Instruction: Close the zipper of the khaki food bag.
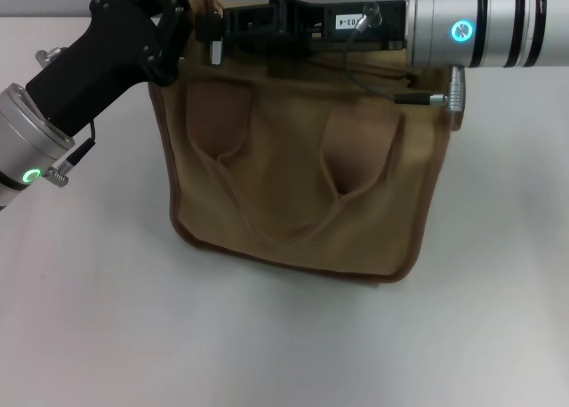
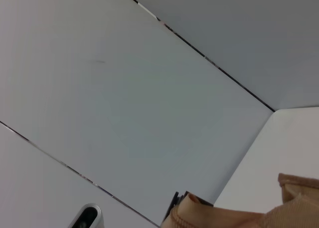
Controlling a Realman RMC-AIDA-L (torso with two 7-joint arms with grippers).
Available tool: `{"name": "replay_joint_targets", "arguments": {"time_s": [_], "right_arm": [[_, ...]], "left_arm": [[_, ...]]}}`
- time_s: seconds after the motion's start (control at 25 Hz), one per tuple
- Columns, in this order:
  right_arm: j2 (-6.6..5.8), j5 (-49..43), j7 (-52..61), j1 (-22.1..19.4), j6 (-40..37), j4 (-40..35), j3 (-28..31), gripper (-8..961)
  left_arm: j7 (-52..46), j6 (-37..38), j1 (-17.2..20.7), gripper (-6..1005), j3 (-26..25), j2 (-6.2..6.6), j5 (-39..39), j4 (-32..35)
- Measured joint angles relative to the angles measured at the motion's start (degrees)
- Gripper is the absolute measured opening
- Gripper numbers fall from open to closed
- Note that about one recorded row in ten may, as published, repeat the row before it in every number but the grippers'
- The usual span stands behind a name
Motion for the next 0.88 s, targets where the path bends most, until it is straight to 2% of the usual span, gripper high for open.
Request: {"name": "replay_joint_targets", "arguments": {"time_s": [0.12, 0.4, 0.6, 0.8, 0.88], "right_arm": [[0.09, 0.02, 0.06, 0.23, 0.38, 0.01, -0.21, 385], [0.12, 0.04, 0.17, 0.44, 0.6, 0.02, -1.34, 300], [0.14, 0.09, -0.85, -0.14, 0.68, 0.02, -1.42, 107], [0.15, 0.14, -2.47, -1.36, 0.24, -0.45, -1.4, 9], [0.15, 0.42, -3.36, -2.11, -0.2, -0.69, -1.4, 16]], "left_arm": [[0.16, 0.05, -0.13, 21, 0.0, 0.0, -0.06, -0.14], [0.18, 0.12, -0.28, 21, 0.0, 0.0, -0.4, -0.27], [0.61, 0.1, -0.66, 21, 0.0, 0.0, -0.43, -1.23], [0.98, -0.26, -0.81, 21, -0.33, 0.0, -0.65, -1.92], [0.98, -0.32, -0.76, 22, -0.46, -0.01, -0.96, -2.08]]}}
